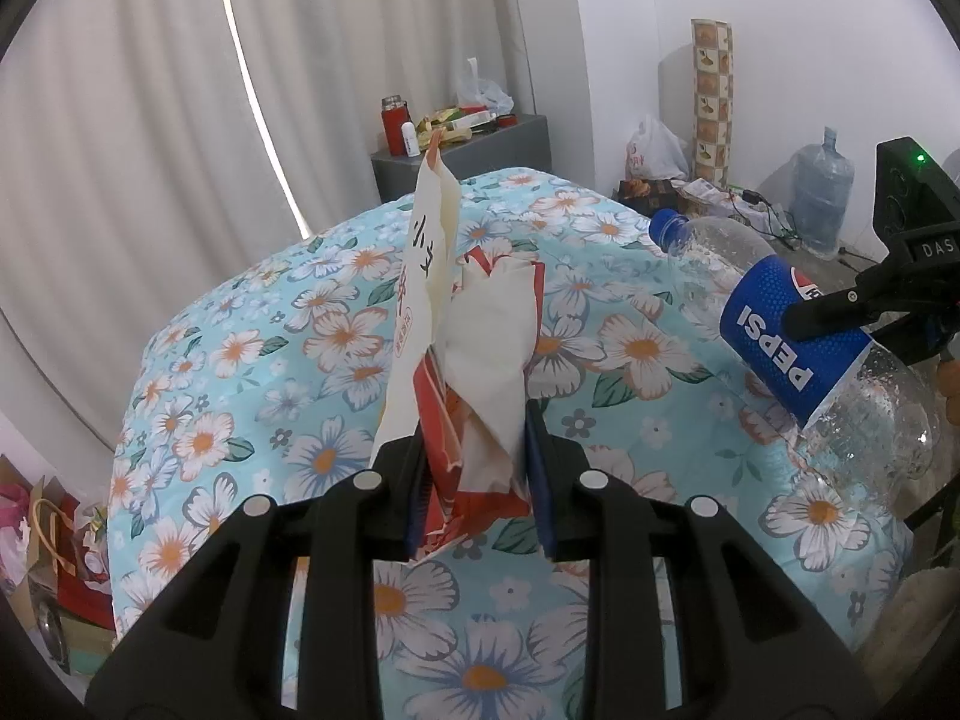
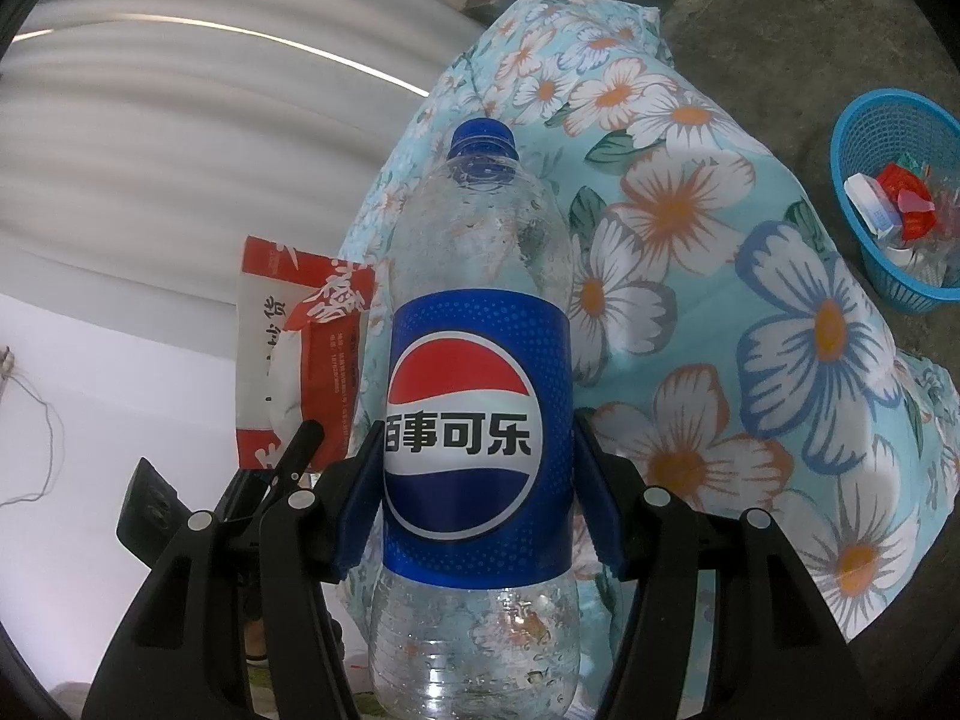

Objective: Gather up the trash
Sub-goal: 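Hold the snack bag and Pepsi bottle raised above the bed with both tools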

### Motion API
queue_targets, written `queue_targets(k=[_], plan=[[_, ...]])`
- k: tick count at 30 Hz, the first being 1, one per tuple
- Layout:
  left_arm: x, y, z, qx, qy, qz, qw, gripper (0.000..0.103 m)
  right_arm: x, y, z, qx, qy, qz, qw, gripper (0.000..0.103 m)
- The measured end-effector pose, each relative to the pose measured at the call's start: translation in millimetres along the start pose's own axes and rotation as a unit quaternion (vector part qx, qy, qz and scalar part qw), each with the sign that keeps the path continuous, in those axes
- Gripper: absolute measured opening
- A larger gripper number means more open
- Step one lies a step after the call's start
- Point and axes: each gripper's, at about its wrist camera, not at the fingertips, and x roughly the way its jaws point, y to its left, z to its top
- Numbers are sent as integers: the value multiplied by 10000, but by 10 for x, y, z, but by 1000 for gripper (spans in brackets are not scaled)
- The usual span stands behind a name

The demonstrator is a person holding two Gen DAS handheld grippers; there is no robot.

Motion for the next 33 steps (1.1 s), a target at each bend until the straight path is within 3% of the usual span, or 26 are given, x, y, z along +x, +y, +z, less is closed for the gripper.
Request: queue_targets(k=[33], plan=[[-63, -30, 32, 23, -40, 16, 10000, 25, -32, 1, 12, 1, 11, 47, 10000, 57]])
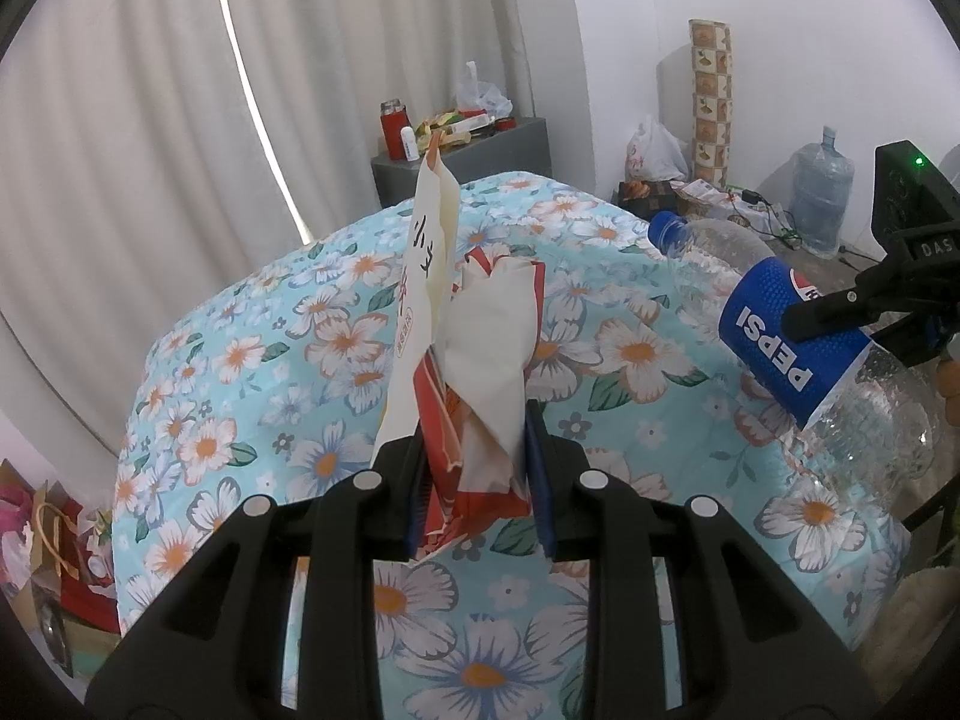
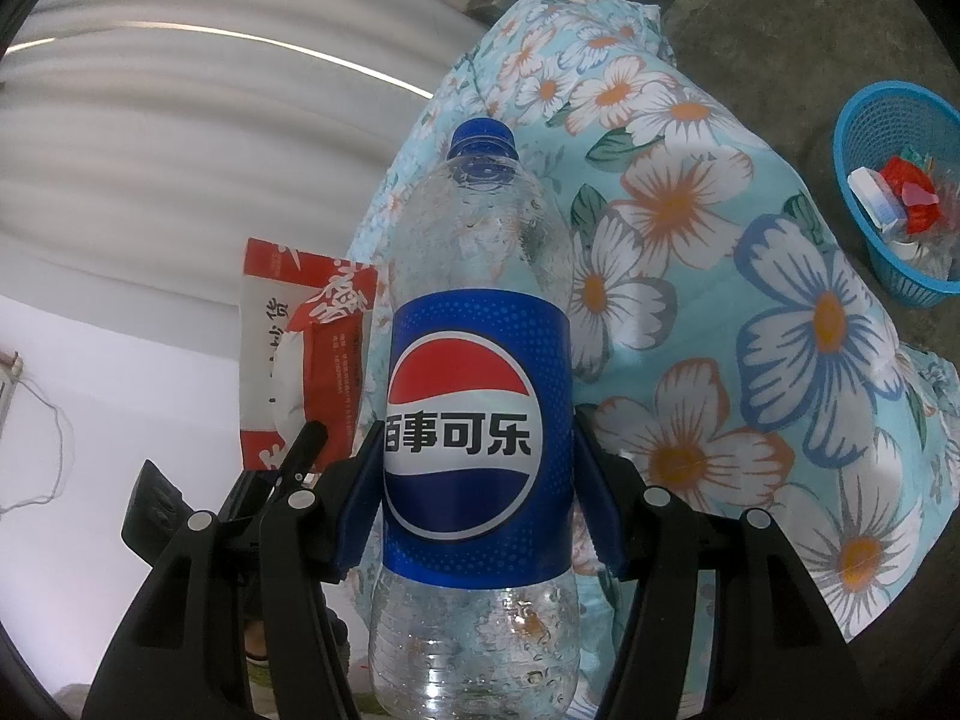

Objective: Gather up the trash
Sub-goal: 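Hold the snack bag and Pepsi bottle raised above the bed with both tools, then carry the snack bag and Pepsi bottle over the blue wastebasket with both tools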

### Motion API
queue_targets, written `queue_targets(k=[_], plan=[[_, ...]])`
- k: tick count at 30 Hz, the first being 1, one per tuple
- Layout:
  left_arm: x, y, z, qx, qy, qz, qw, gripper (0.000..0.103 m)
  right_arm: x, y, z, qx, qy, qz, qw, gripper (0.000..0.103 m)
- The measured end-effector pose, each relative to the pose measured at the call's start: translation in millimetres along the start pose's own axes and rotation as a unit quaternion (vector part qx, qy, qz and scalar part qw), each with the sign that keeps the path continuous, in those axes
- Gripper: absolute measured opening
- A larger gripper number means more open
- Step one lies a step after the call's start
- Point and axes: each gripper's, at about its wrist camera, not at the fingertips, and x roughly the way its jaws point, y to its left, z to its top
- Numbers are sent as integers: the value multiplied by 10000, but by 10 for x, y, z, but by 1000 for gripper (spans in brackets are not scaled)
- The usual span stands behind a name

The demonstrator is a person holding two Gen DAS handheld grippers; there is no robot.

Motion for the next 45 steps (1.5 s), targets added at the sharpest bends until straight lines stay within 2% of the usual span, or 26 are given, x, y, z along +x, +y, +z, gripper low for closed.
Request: queue_targets(k=[9, 17, 23, 30, 35, 38, 41, 45], plan=[[-70, -136, 213, 185, -175, -13, 9997, 25, -13, -5, -37, 63, -113, 199, 9997, 57], [-152, -456, 559, 552, -489, -189, 9971, 25, -93, -92, -119, 259, -413, 521, 9974, 58], [-170, -866, 878, 904, -744, -505, 9918, 25, -264, -188, -235, 438, -828, 667, 9934, 57], [-19, -1434, 1288, 1279, -830, -1237, 9805, 25, -679, -539, -439, 905, -1691, 478, 9803, 57], [356, -1798, 1626, 1042, -388, -2139, 9705, 25, -1040, -973, -661, 1562, -2381, -1, 9586, 57], [719, -2078, 1826, 826, 84, -2772, 9572, 26, -1111, -1163, -776, 1894, -2632, -276, 9456, 57], [1119, -2348, 1895, 715, 629, -3027, 9483, 27, -981, -1295, -862, 2185, -2658, -317, 9384, 58], [1668, -2741, 1904, 822, 1244, -3219, 9350, 28, -626, -1435, -673, 2348, -2436, -327, 9404, 58]])
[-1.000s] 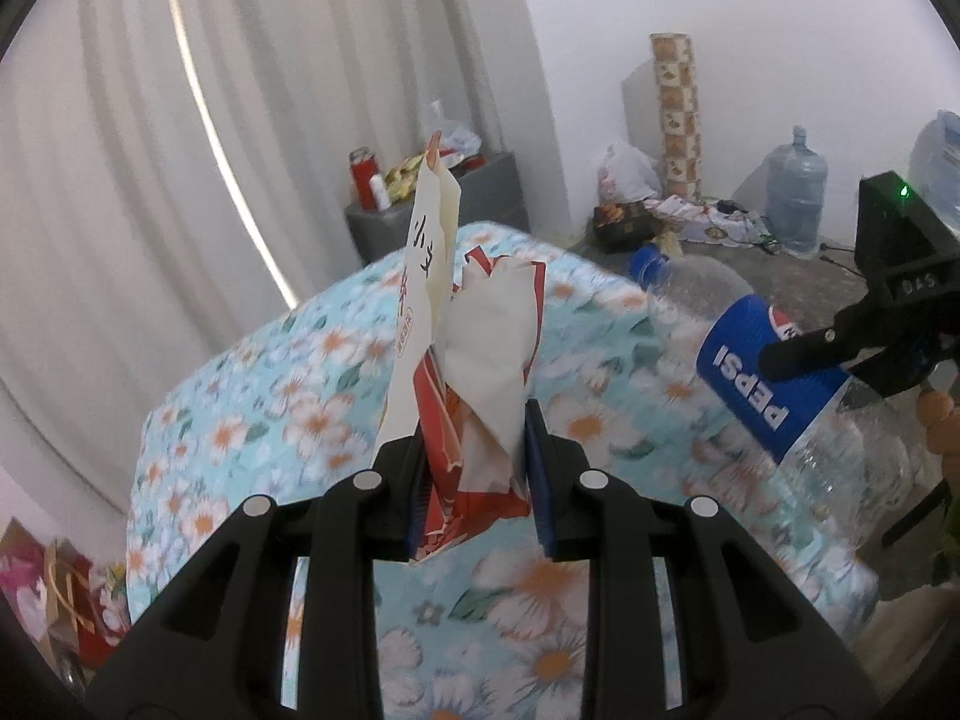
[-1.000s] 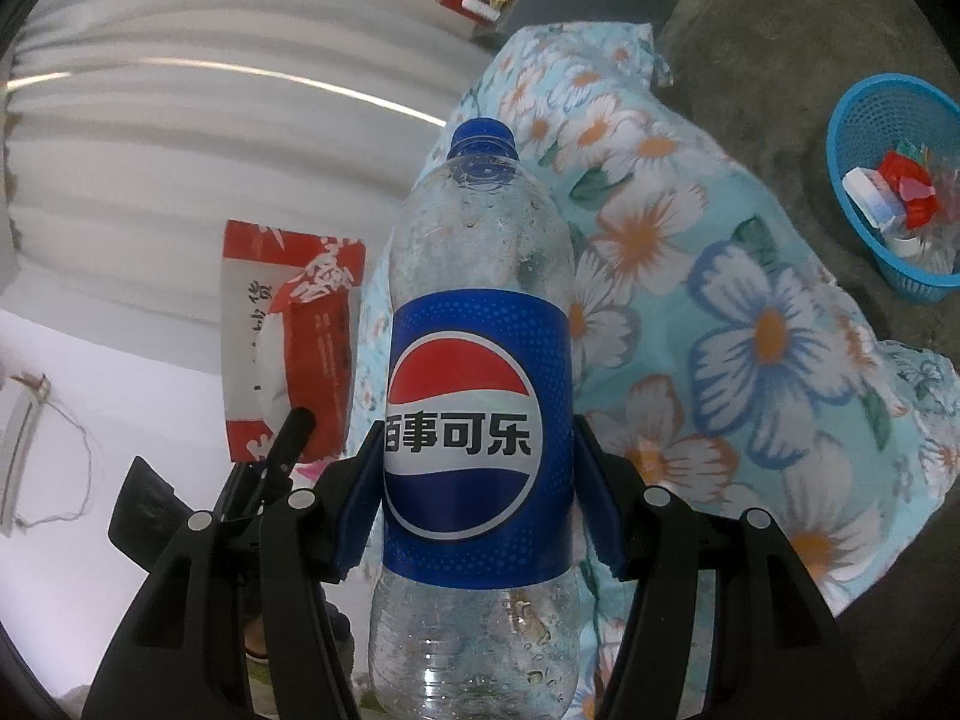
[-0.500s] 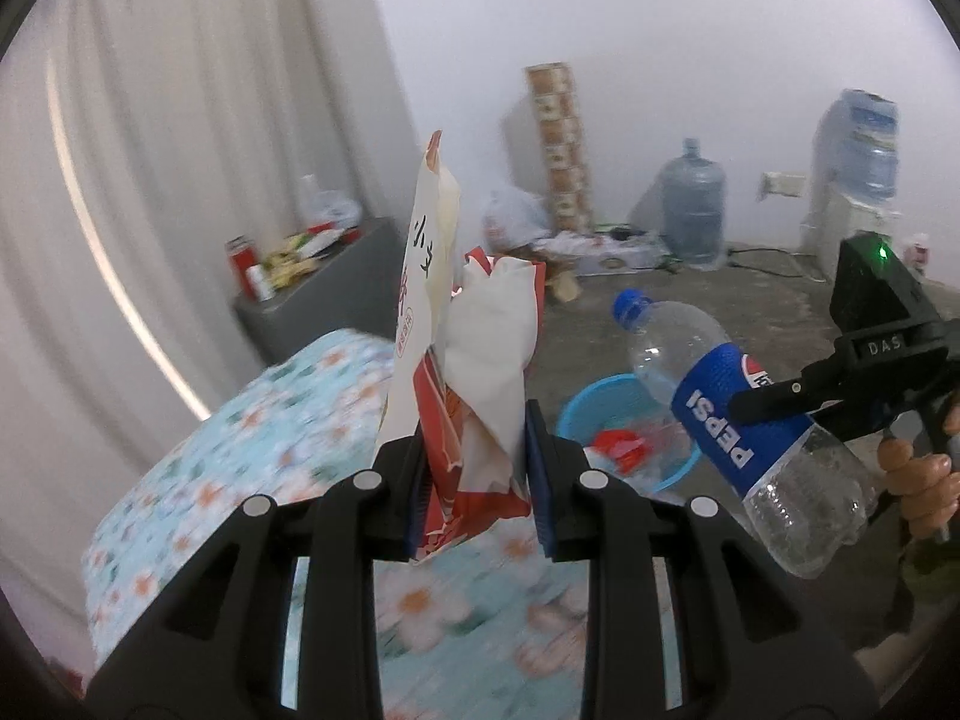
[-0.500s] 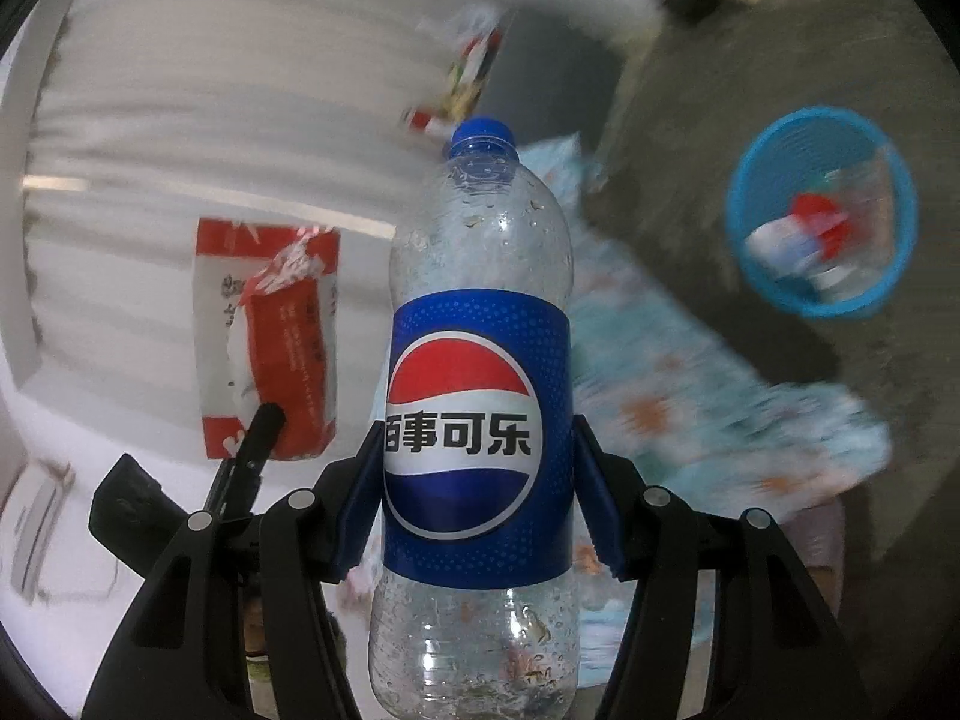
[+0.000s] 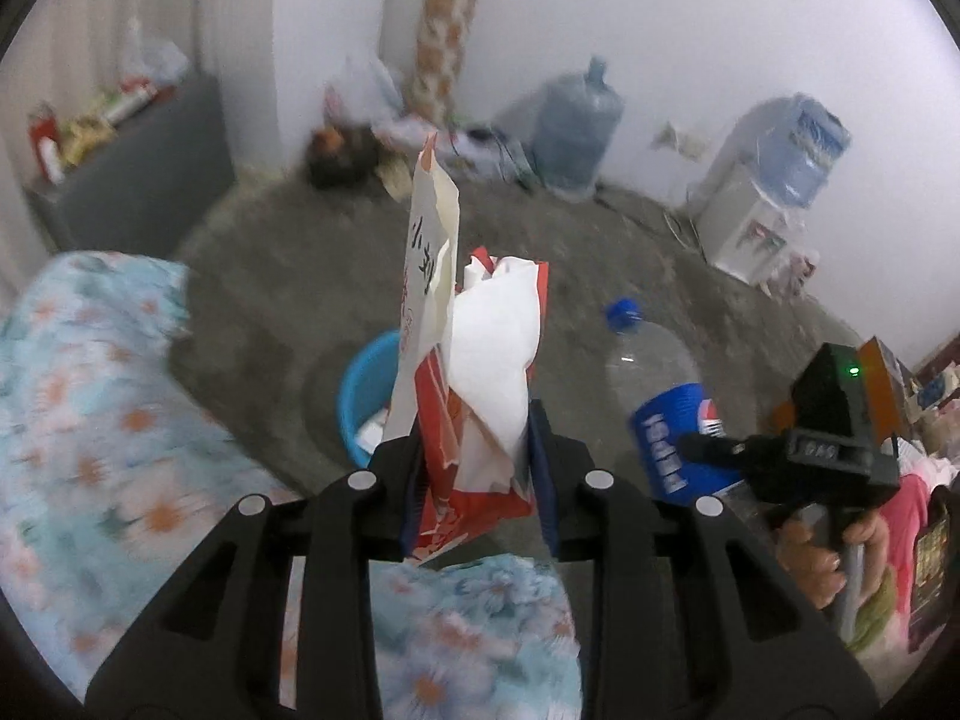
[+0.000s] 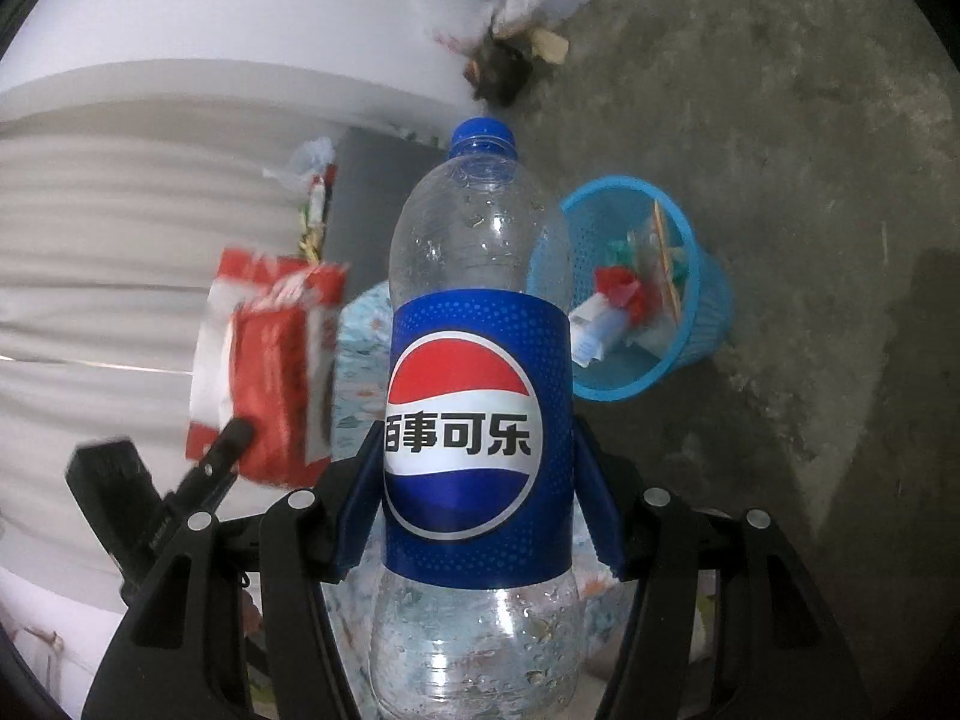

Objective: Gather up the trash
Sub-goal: 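Carry the snack bag and Pepsi bottle over the blue wastebasket with both tools, then open the left tool to drop the snack bag into the wastebasket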

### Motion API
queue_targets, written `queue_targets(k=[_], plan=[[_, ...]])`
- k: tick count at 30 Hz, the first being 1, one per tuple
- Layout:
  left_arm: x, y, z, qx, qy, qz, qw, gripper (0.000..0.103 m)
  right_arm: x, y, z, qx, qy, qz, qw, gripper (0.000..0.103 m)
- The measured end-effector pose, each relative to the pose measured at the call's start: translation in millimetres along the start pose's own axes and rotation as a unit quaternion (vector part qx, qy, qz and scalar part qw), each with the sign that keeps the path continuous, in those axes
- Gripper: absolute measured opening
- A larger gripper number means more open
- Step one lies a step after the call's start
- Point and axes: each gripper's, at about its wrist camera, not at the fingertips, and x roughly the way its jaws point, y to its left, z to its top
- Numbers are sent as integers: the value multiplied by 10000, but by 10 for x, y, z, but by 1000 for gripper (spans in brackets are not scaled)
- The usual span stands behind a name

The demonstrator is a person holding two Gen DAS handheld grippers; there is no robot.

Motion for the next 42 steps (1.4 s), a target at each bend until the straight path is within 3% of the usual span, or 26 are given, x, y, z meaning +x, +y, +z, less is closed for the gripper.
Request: queue_targets(k=[5, 8, 10, 12, 13, 15, 17, 19, 22, 24, 31, 36, 38, 42], plan=[[627, 93, 160, 18, 353, 84, 9993, 28, 834, -30, 399, 213, 356, -46, 9991, 59], [961, 139, 276, -39, 468, 172, 9987, 28, 1355, -157, 652, 376, 330, -340, 9982, 60], [1220, 179, 315, 2, 562, 269, 9981, 29, 1629, -289, 798, 368, 261, -650, 9969, 71], [1521, 208, 345, 37, 699, 382, 9968, 30, 1897, -427, 749, 360, 136, -1375, 9898, 71], [1686, 233, 338, 8, 819, 397, 9958, 32, 1988, -469, 662, 406, 136, -1507, 9877, 71], [1925, 279, 328, -202, 1021, 235, 9943, 36, 1999, -537, 480, 572, 133, -1361, 9890, 71], [2140, 245, 309, -127, 1156, 234, 9929, 44, 1902, -560, 358, 573, 86, -1307, 9897, 71], [2404, 187, 259, 77, 1548, 282, 9875, 55, 1731, -579, 247, 510, 2, -1372, 9892, 71], [2526, 230, 222, -95, 1835, 320, 9825, 68, 1442, -603, 12, 533, -168, -1358, 9892, 71], [2468, 293, 246, -376, 1798, 175, 9828, 75, 1255, -633, -89, 512, -243, -1361, 9891, 71], [2035, 358, 306, -1011, 1250, -297, 9865, 83, 824, -663, -154, 594, -364, -1330, 9887, 71], [1807, 351, 286, -1491, 882, -904, 9807, 83, 418, -755, 259, 574, -367, -1202, 9904, 71], [1768, 329, 271, -1602, 838, -941, 9790, 83, 209, -820, 703, 535, -365, -1141, 9914, 71], [1594, 303, 256, -1603, 657, -951, 9803, 83, 215, -734, 886, 452, -385, -1057, 9926, 71]])
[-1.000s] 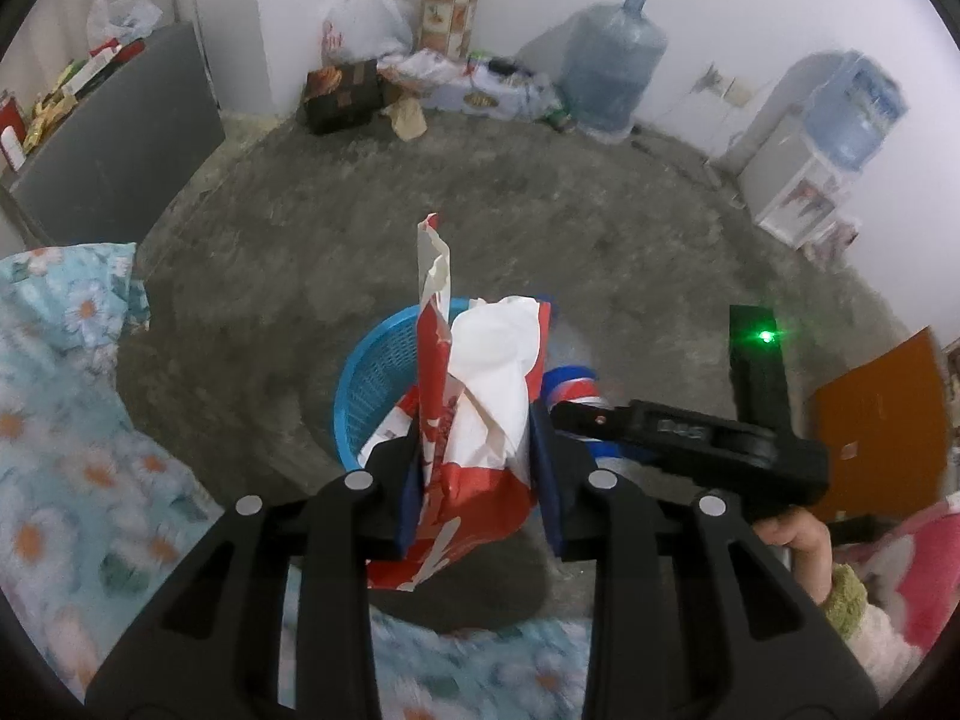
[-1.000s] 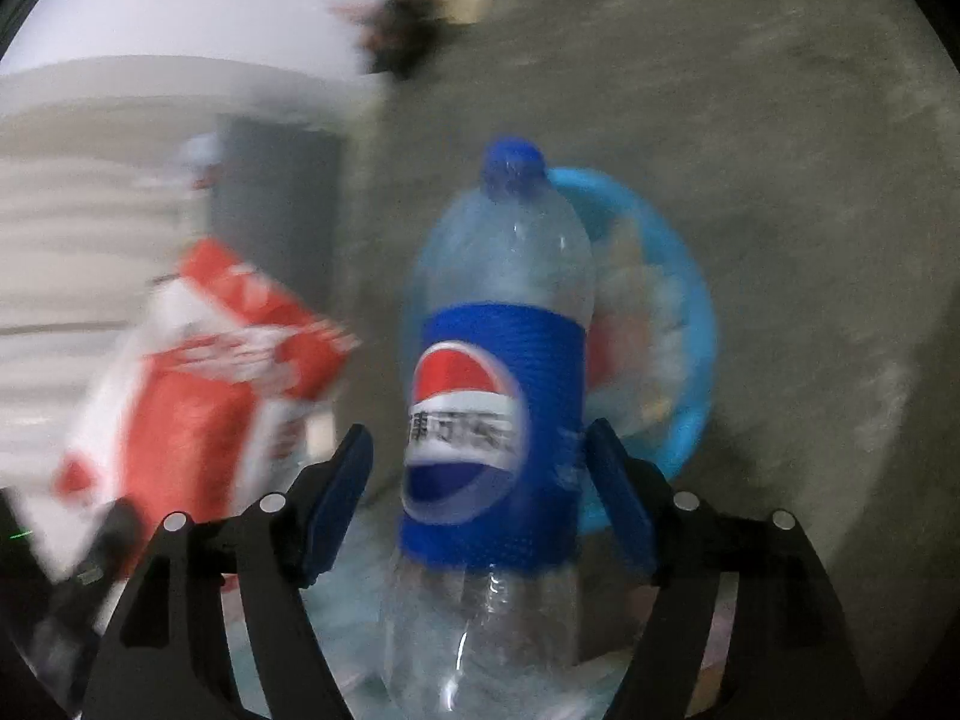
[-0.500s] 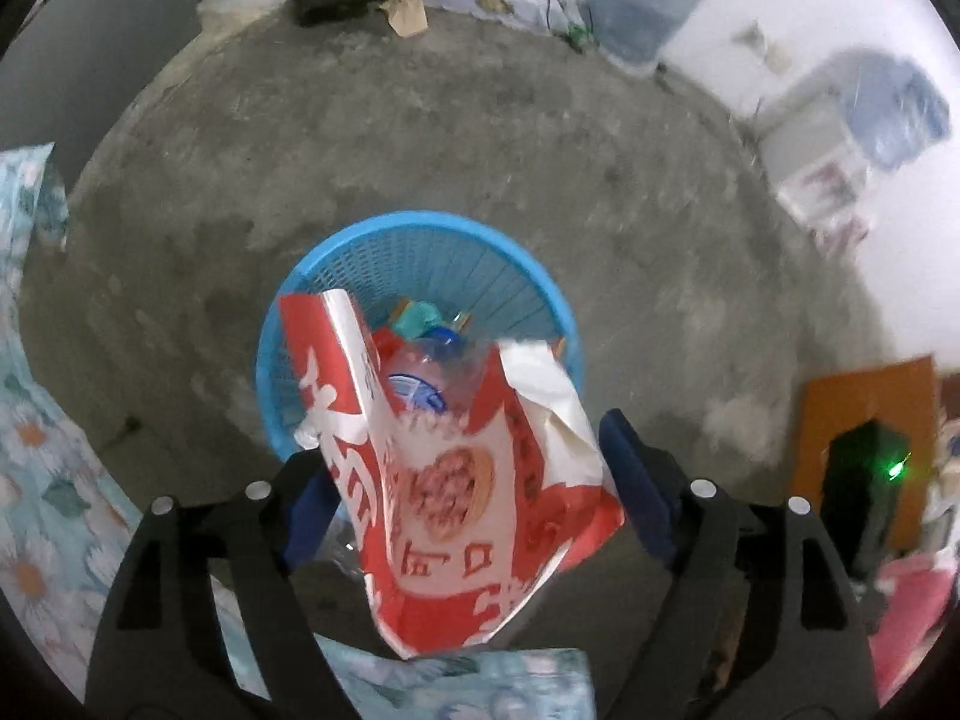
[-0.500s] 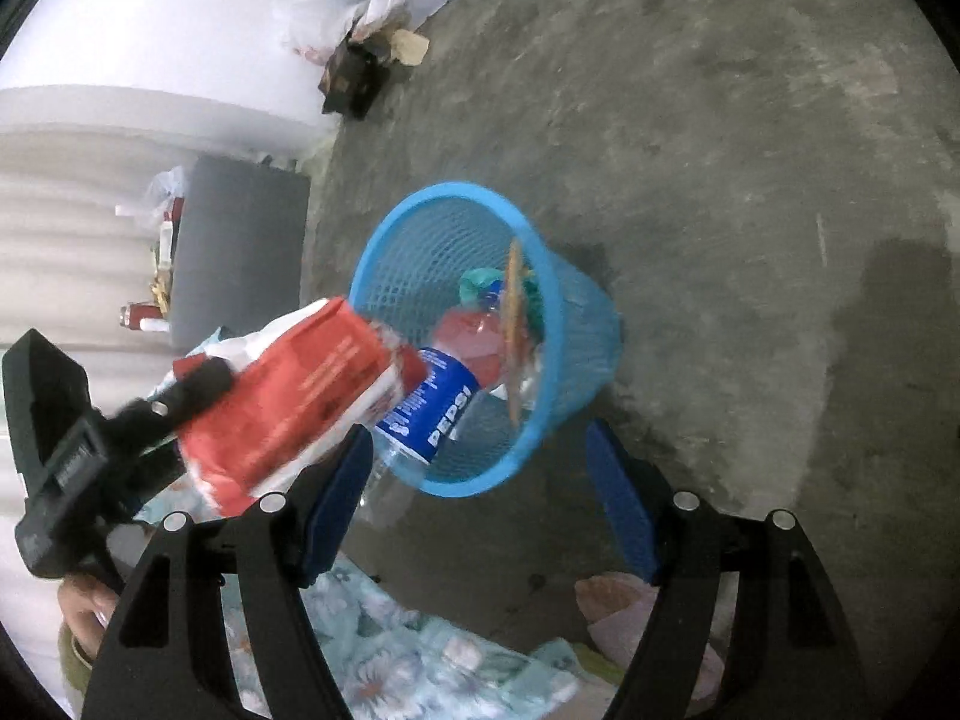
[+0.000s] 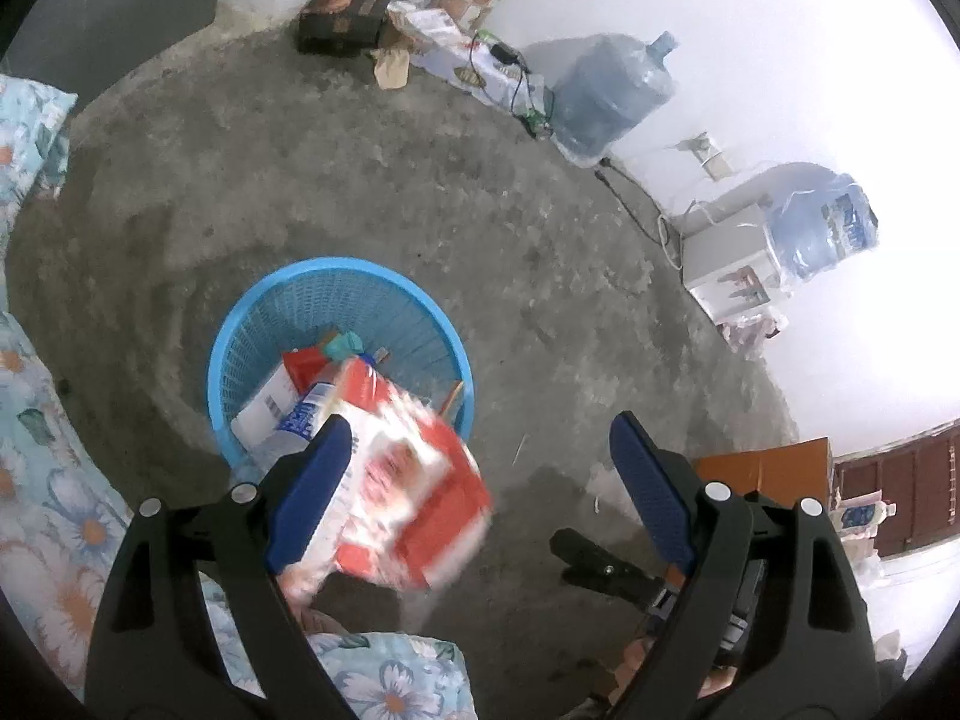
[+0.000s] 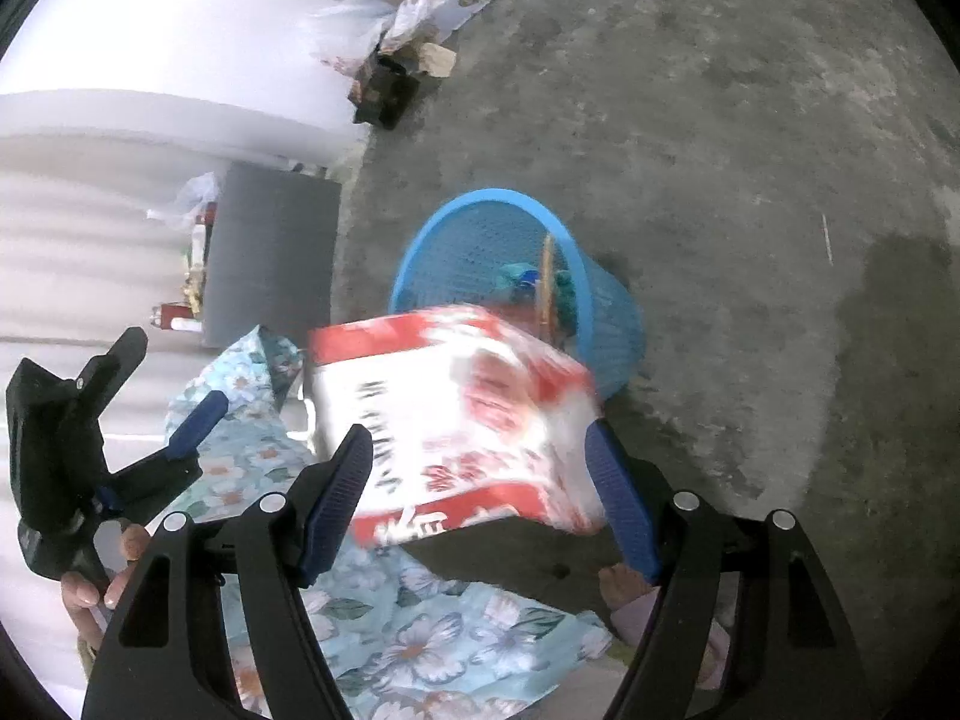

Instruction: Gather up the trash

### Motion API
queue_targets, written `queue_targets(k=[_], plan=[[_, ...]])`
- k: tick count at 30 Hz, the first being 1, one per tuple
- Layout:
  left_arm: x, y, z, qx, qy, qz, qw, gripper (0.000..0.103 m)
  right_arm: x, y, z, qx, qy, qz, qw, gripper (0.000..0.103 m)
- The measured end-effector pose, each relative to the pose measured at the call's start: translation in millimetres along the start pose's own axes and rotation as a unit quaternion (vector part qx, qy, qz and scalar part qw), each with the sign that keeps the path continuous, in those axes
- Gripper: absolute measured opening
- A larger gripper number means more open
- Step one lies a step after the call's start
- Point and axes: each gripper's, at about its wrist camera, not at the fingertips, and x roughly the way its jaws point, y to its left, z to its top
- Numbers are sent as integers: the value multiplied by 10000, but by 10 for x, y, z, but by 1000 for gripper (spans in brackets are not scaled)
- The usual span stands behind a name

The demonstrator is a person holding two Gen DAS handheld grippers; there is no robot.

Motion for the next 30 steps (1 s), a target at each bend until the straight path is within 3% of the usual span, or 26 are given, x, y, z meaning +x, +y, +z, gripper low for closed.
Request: queue_targets(k=[9, 12, 17, 20, 25, 30], plan=[[-763, -43, -156, -17, -674, -261, 9974, 83, 88, -6, -37, -256, 148, -111, 9995, 71], [-1110, -41, -260, 39, -918, -352, 9951, 83, 155, -347, -25, 3, 7, -407, 9992, 71], [-1693, 13, -496, 191, -1300, -155, 9912, 83, 357, -1074, -79, 471, 391, -1130, 9917, 71], [-2058, 106, -701, 150, -1543, -19, 9879, 83, 437, -1446, -195, 1023, 704, -995, 9873, 71], [-2437, 271, -988, 33, -1798, 166, 9836, 83, 638, -1869, -429, 1989, 1287, -710, 9689, 71], [-2649, 360, -1251, -19, -2005, 401, 9789, 83, 981, -2239, -810, 2792, 1906, -497, 9398, 71]])
